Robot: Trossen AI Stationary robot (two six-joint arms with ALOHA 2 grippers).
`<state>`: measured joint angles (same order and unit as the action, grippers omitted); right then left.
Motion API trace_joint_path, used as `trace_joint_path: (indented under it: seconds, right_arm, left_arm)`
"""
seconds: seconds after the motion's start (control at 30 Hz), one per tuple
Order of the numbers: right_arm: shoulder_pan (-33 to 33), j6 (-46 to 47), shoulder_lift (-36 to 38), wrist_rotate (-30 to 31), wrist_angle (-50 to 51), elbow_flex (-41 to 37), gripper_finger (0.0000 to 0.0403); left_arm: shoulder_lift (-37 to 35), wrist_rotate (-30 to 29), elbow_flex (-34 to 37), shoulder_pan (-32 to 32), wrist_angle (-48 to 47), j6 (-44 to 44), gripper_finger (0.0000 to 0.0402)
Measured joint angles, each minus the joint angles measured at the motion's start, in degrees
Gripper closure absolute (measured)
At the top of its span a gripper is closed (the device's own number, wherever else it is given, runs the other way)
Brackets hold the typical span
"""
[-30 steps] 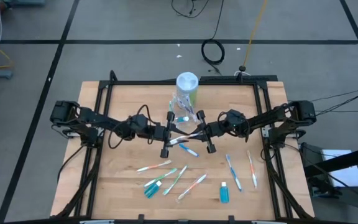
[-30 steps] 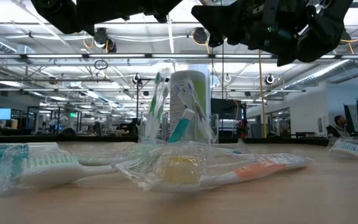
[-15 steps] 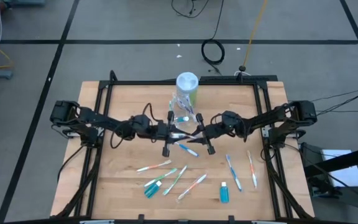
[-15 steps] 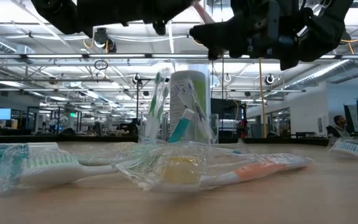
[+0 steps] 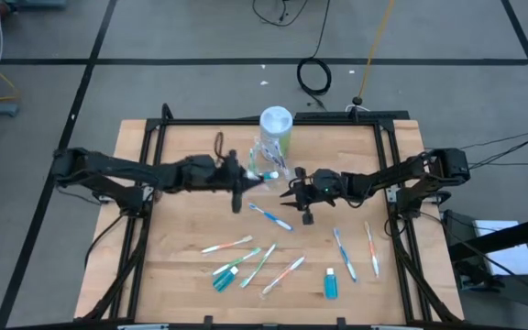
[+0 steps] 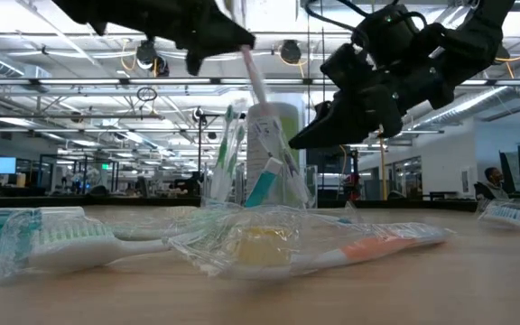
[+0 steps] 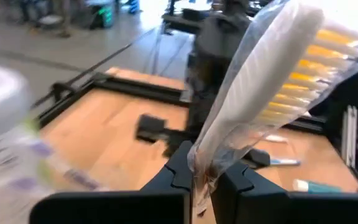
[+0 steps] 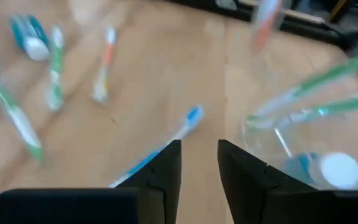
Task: Pick & Place toothbrushing station
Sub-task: Put the orange toothbrush into the transparent organizer
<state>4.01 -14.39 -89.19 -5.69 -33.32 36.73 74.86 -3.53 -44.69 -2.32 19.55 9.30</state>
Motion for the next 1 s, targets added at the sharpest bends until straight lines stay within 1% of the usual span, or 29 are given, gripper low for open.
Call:
trace_joint_path:
  seconds: [0.07, 0.13, 0.2, 0.3, 0.37, 0.67, 0.87, 1.0]
  right_arm:
    - [0.03, 0.04, 0.02, 1.26, -0.38, 0.02, 0.0305]
    - [0.04, -0.09, 0.04, 1.26, -0.27, 0.02, 0.0304]
    - [0.0, -0.26, 0.04, 1.22, -0.22, 0.02, 0.0303]
    - [0.02, -0.26, 0.04, 1.19, -0.26, 0.02, 0.0303]
    - [0.04, -0.26, 0.04, 1.21, -0.28, 0.02, 0.0303]
    - [0.04, -0.26, 0.04, 1.2, -0.87, 0.02, 0.0303]
    - [0.04, -0.26, 0.04, 1.19, -0.7, 0.02, 0.0303]
    - [0.04, -0.26, 0.04, 1.19, -0.68, 0.02, 0.0303]
  left_arm:
    - [-2.99, -0.15, 0.0, -1.76, -5.04, 2.5, 0.0385]
    - [-4.58, -1.36, -0.02, -3.31, -9.79, 3.58, 0.0382]
    - [-5.08, -3.87, -0.02, -4.55, -14.23, 5.99, 0.0375]
    - [-4.62, -6.38, 0.0, -6.21, -18.33, 8.0, 0.037]
    - [-3.42, -7.12, 0.0, -7.0, -18.59, 8.37, 0.0369]
    - [3.17, -7.13, 0.11, -9.94, -17.26, 11.45, 0.0368]
    - [6.82, -6.98, 0.11, -10.41, -16.05, 12.43, 0.0367]
    - [7.8, -5.95, 0.11, -10.41, -16.3, 12.3, 0.0367]
